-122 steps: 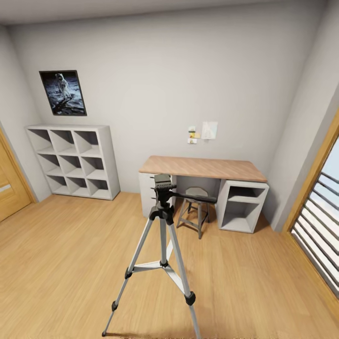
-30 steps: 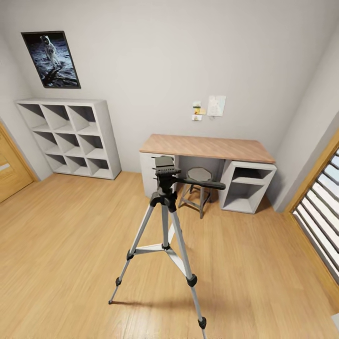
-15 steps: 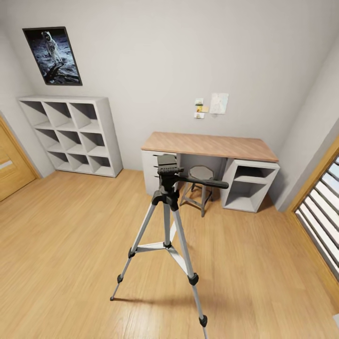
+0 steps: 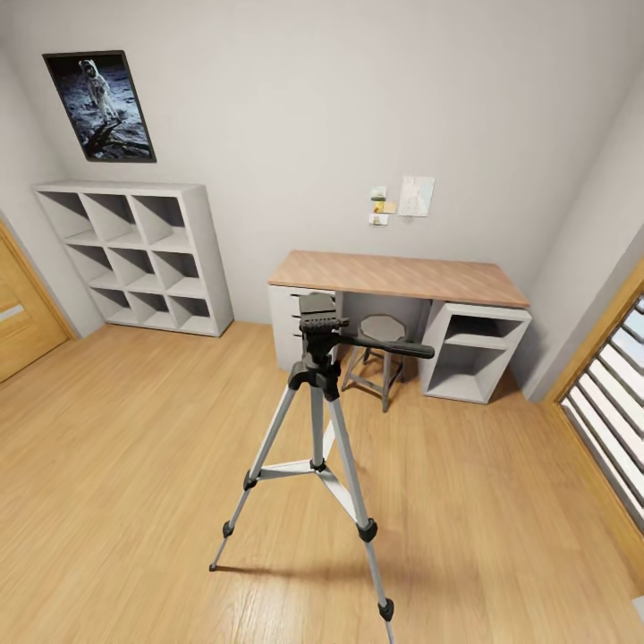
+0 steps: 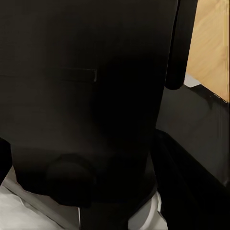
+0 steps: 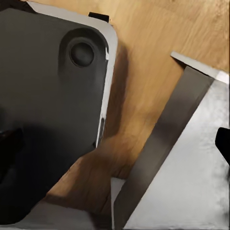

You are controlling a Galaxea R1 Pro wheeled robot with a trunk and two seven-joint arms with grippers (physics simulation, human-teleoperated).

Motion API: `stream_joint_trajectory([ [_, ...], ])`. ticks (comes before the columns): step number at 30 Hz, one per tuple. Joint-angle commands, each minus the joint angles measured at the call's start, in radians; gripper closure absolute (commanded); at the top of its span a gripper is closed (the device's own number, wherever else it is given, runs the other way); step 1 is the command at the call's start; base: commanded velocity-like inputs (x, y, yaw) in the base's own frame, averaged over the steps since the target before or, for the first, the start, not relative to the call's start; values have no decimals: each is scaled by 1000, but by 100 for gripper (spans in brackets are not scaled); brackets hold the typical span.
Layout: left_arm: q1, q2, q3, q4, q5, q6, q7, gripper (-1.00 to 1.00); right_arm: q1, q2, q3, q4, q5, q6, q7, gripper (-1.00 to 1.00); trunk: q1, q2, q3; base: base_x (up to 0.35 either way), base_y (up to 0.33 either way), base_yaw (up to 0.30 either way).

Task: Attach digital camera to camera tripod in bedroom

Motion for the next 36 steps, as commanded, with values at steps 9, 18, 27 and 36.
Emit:
stream_joint_trajectory([
  [9, -1, -1, -8, 0, 6, 0, 0, 100, 10, -40, -4, -732, 4, 522, -2, -100, 0, -2, -2, 0, 0, 0],
  [18, -1, -1, -8, 0, 5, 0, 0, 100, -99, -35, -10, -1537, -11, 1099, 212, -100, 0, -2, -2, 0, 0, 0],
  [27, -1, -2, -9, 0, 5, 0, 0, 100, -468, -31, -2, -1585, -16, 1108, 611, -100, 0, -2, -2, 0, 0, 0],
  [36, -1, -2, -10, 0, 3, 0, 0, 100, -487, -31, 56, -1578, -19, 1108, 712, -100, 0, -2, -2, 0, 0, 0],
])
